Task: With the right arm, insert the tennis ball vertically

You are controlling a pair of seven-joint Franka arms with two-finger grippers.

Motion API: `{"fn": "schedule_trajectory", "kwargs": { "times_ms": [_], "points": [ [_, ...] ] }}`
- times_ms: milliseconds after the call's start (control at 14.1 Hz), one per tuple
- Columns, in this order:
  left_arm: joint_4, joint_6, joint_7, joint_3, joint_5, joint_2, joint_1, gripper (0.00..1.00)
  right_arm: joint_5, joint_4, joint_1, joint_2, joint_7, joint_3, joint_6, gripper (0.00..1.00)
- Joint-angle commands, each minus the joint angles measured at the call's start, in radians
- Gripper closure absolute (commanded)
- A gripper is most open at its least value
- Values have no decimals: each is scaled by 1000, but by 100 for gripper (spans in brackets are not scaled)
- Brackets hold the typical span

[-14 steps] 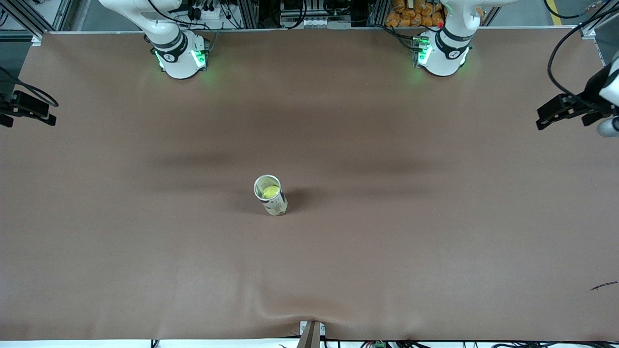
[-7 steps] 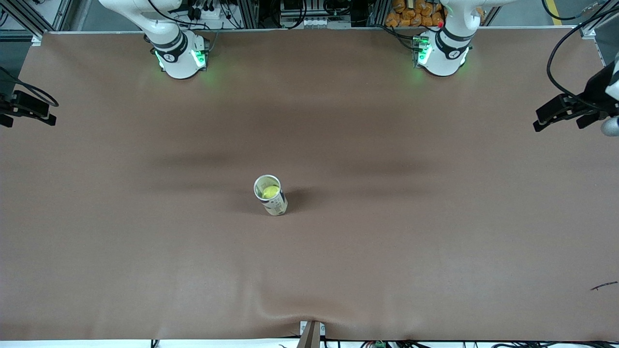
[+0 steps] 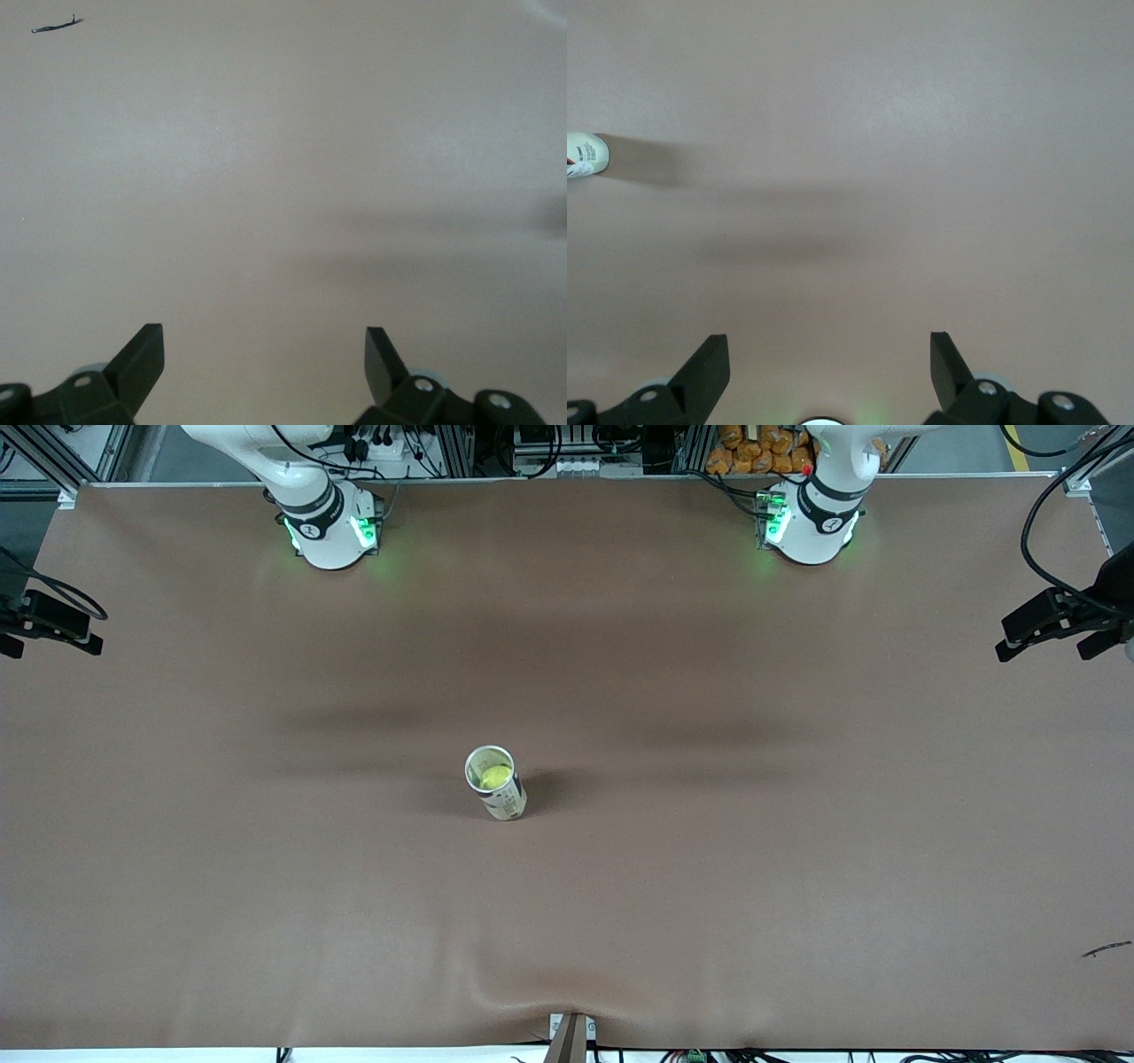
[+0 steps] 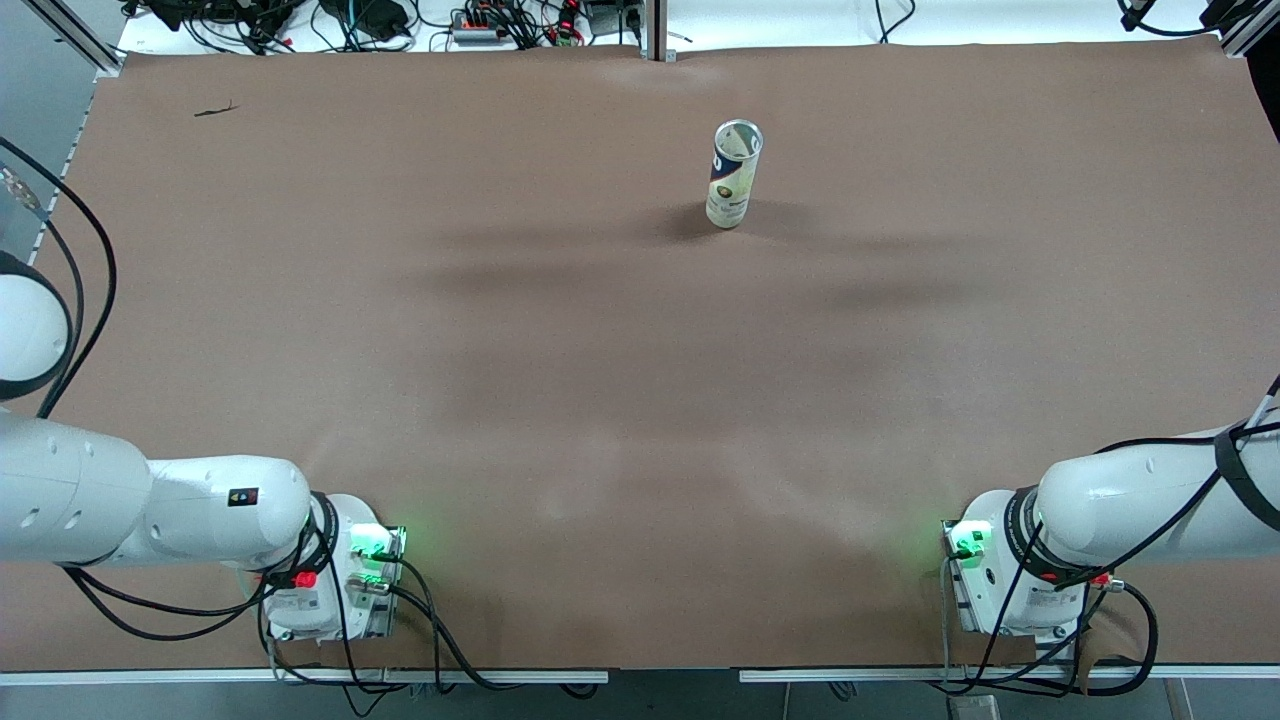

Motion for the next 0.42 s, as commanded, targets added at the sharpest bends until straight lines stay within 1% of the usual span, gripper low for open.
{"fn": "schedule_trajectory", "kwargs": {
  "times_ms": [0,354],
  "points": [
    [7,-23,2,-8,-12,-11,6,0,9,19,-3,5,10,0,-11,0],
    [5,-31,-29,-22,-9,-8,1,0,9,17,-5,5,11,-2,-11,0]
  ]
}}
